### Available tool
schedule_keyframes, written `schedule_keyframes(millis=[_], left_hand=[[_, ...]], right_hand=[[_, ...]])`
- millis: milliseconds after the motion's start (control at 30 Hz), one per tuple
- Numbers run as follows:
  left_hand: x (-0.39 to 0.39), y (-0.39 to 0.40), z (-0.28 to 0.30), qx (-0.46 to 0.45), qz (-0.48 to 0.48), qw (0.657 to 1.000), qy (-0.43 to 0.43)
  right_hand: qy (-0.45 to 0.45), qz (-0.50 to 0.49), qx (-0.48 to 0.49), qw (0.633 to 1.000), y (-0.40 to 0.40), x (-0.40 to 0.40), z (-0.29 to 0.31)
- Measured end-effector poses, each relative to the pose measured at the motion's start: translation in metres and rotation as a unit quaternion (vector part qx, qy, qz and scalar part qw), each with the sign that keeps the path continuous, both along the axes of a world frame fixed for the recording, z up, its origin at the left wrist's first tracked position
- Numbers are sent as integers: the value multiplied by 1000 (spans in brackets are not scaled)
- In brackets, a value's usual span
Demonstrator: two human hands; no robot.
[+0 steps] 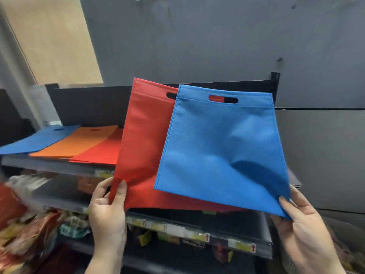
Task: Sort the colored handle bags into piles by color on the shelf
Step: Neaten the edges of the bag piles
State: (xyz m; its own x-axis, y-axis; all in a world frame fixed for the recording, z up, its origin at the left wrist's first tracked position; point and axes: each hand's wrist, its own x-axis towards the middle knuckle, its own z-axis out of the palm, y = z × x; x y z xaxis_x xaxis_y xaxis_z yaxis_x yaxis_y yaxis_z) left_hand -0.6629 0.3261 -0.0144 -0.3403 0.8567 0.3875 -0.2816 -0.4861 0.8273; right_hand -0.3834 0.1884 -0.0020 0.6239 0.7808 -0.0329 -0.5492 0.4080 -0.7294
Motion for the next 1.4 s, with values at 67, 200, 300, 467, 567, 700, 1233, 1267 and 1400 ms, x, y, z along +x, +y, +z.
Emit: schedule_keyframes(millis=[67,200,300,467,567,700,1233,1267,1400], left_hand=[[-41,13,3,-2,21,1000,16],[-109,43,9,-4,46,998,45],[-146,68,15,-8,45,998,52],[-184,112,20,-21,44,997,58],[-194,140,19,-31,42,997,54],[-197,184,19,-50,14,997,61],[-193,333,-1,-172,-57,964,195],[-196,338,0,-180,-65,960,205],[-219,342,24,-148,-104,967,178]], right_hand=[[2,22,8,1000,27,-37,-1],[18,46,12,999,72,-98,-7],[18,62,22,998,102,-133,-9],[26,72,27,997,144,-176,-7],[31,71,21,997,169,-193,-9],[28,55,40,997,205,-203,-8],[6,63,116,991,345,-252,8],[3,64,113,992,350,-256,8],[-5,71,111,991,368,-274,11]])
